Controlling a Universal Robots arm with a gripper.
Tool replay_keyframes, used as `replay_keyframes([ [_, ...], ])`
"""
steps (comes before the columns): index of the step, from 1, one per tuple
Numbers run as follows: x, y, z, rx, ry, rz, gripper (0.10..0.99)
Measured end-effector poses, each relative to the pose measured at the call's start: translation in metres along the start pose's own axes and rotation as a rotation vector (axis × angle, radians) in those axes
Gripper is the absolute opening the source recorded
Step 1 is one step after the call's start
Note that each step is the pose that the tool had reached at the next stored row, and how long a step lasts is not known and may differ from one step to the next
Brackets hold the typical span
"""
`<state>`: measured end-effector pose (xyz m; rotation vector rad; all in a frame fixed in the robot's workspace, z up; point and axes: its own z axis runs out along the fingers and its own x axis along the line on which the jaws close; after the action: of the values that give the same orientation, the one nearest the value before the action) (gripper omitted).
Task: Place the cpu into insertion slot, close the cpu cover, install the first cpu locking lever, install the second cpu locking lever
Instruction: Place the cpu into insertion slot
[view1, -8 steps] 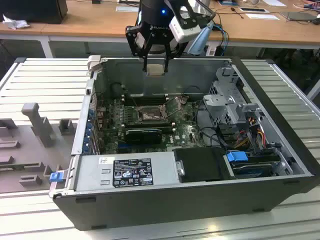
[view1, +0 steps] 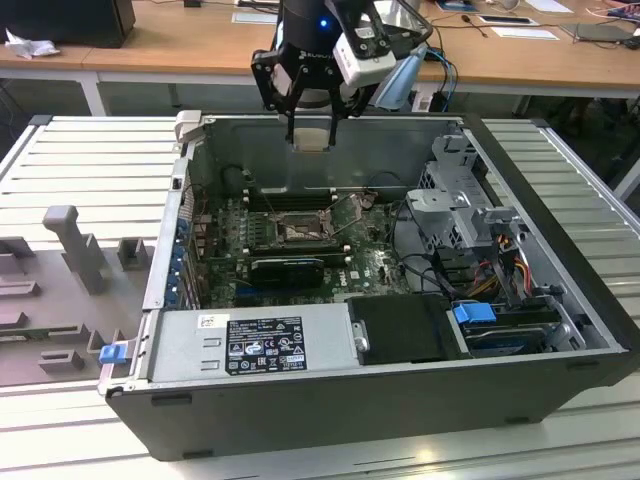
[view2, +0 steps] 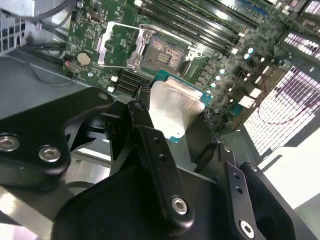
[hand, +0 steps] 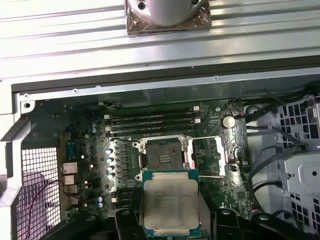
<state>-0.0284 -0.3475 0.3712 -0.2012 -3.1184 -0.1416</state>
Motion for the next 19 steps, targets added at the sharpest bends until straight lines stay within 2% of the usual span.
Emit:
replay_keyframes([
  [4,-0.0001,-0.0001,0.0008,-0.001,-0.0066,0.074,0.529],
  [10,-0.0001,-0.0003,0.0027,-0.001,-0.007,0.077,0.529],
  [13,-0.0001,-0.0002,0.0029,-0.002,-0.0103,0.114,0.529],
  [19,-0.0001,-0.0003,0.0029,-0.002,-0.0136,0.151,0.529],
])
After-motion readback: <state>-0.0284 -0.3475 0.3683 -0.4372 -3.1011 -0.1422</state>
